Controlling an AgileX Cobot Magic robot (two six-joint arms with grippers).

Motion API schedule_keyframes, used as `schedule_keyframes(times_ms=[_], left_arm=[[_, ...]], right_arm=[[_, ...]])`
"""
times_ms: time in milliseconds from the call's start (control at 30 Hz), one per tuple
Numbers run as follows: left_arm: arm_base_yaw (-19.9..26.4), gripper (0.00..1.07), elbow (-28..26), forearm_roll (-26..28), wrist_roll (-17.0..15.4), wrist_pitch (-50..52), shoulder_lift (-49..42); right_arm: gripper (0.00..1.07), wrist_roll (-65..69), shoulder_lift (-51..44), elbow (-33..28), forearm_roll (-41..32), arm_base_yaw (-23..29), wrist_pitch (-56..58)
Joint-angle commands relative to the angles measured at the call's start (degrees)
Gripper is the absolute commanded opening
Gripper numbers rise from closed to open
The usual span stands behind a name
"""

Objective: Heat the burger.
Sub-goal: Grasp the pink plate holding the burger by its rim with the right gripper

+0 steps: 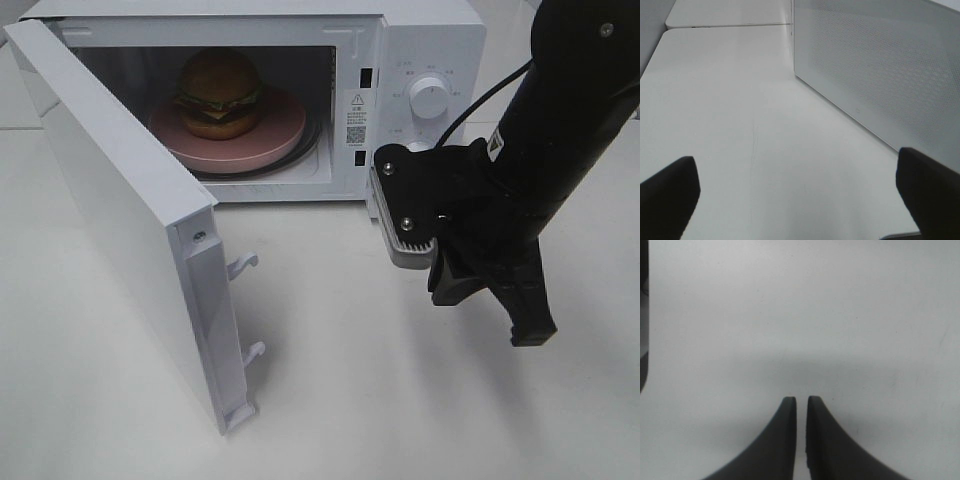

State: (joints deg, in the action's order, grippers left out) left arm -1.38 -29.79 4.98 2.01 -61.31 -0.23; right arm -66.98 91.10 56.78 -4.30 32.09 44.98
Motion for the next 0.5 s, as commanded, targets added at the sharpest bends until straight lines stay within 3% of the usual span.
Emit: schedule_keyframes(times_ms=[33, 233, 300, 333, 400, 500], left_arm=[[0.17, 1.0, 0.17, 0.23, -0.11, 0.17, -0.4], [0.17, 1.0, 0.17, 0.23, -0.11, 0.17, -0.4], [0.17, 1.0, 0.17, 0.23, -0.11, 0.17, -0.4], [0.17, 1.0, 0.17, 0.23, -0.11, 0.17, -0.4], [0.17, 1.0, 0.17, 0.23, -0.11, 0.17, -0.4], [0.17, 1.0, 0.17, 0.23, -0.11, 0.17, -0.4]], right_arm=[[0.12, -8.88, -0.74, 0.4, 1.09, -0.06, -0.46], [0.16, -12.95, -0.74, 0.4, 4.3, 0.0, -2.46], [0.26, -13.06, -0.74, 0.4, 7.91, 0.0, -4.01], [0.26, -13.06, -0.74, 0.4, 7.91, 0.0, -4.01], [0.51, -12.2, -0.74, 0.4, 10.89, 0.0, -6.65], [0.59, -11.57, -0.74, 0.52, 11.0, 0.06, -7.16]])
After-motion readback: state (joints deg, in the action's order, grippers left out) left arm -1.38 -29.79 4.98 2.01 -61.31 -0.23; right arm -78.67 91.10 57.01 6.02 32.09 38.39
